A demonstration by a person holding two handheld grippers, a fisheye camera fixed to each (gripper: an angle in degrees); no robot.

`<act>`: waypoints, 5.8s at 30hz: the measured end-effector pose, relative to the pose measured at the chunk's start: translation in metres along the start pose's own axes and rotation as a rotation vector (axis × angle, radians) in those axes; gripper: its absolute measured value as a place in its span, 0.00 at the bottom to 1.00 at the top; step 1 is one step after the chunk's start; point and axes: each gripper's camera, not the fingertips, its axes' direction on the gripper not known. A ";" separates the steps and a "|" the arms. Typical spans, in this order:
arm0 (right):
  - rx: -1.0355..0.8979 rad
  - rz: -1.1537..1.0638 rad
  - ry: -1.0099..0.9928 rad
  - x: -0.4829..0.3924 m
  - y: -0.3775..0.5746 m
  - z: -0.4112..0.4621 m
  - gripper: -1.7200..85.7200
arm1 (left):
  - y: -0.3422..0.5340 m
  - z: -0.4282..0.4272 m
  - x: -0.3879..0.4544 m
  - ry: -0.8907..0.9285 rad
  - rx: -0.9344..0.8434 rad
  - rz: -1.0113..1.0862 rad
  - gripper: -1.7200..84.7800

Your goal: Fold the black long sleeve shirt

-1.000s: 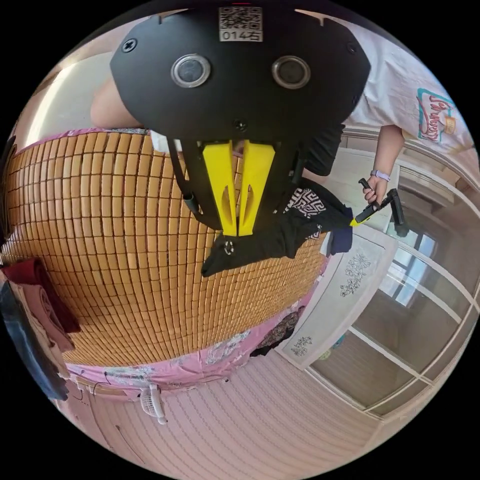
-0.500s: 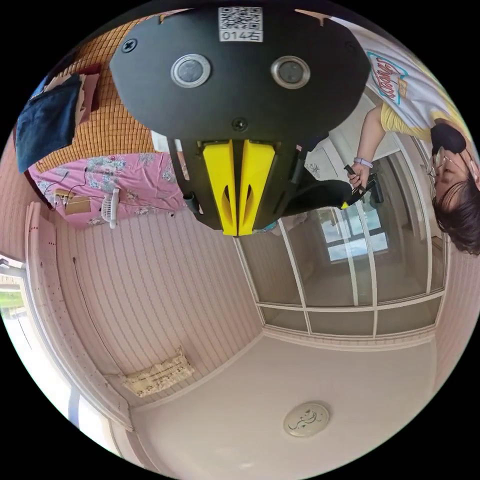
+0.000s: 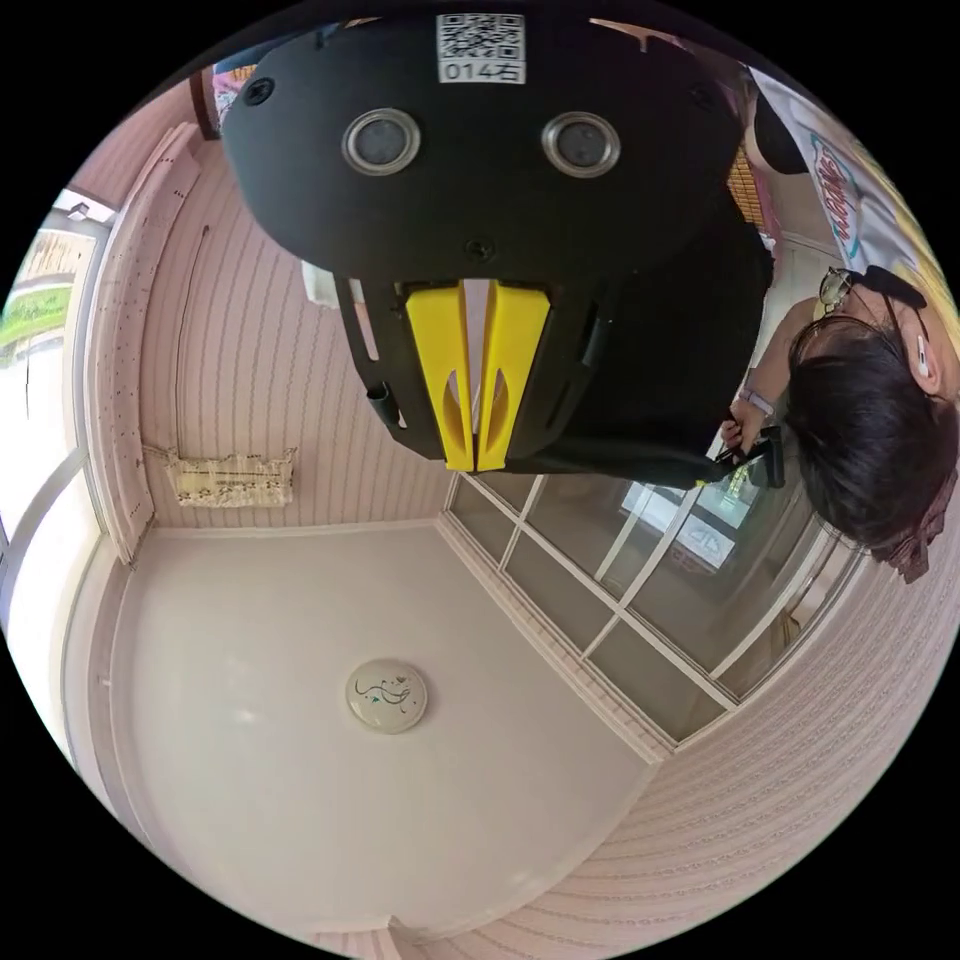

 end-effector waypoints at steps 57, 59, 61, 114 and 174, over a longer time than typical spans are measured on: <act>-1.573 0.928 0.104 0.069 0.747 0.128 0.14 | 0.720 0.178 -0.176 -0.146 -1.759 -0.653 0.10; -1.591 0.952 0.088 0.071 0.755 0.136 0.14 | 0.727 0.199 -0.171 -0.124 -1.755 -0.612 0.13; -1.629 0.944 0.133 0.073 0.761 0.144 0.12 | 0.738 0.214 -0.167 -0.121 -1.774 -0.592 0.13; -1.322 0.665 0.157 0.153 0.645 0.106 0.09 | 0.796 0.398 -0.023 0.426 -1.519 -0.290 0.08; -0.996 1.061 0.581 0.321 0.701 0.002 0.06 | 1.021 0.707 0.120 0.542 -1.612 -0.243 0.10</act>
